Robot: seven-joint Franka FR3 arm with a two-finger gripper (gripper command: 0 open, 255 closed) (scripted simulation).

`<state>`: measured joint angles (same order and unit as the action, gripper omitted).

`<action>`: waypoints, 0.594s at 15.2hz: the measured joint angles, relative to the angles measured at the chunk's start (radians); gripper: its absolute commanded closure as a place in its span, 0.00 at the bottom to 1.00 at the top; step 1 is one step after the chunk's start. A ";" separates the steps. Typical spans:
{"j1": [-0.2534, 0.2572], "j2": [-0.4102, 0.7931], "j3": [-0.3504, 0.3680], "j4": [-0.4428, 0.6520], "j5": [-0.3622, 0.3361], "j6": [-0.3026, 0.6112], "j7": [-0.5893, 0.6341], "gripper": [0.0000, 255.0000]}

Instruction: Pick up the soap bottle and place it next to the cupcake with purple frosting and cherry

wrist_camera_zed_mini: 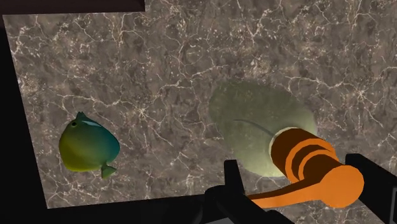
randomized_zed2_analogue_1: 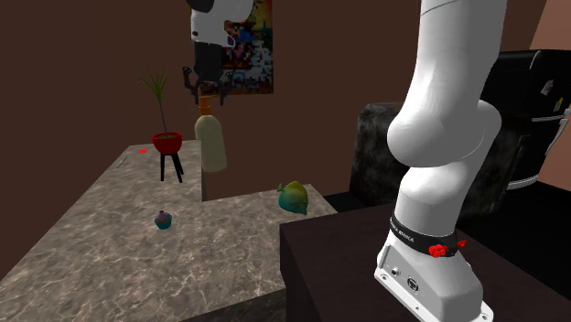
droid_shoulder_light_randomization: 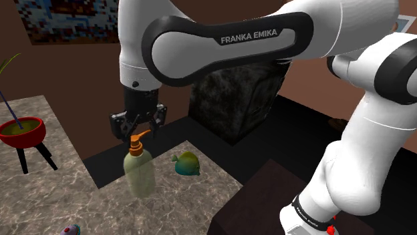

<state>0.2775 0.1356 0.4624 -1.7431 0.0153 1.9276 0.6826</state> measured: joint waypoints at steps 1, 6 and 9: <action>0.016 0.042 0.006 0.058 -0.022 -0.019 0.026 1.00; 0.122 0.239 0.021 0.303 -0.123 -0.081 0.144 1.00; 0.206 0.366 0.018 0.491 -0.179 -0.148 0.202 1.00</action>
<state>0.4836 0.5018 0.4802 -1.2519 -0.1632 1.7791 0.8844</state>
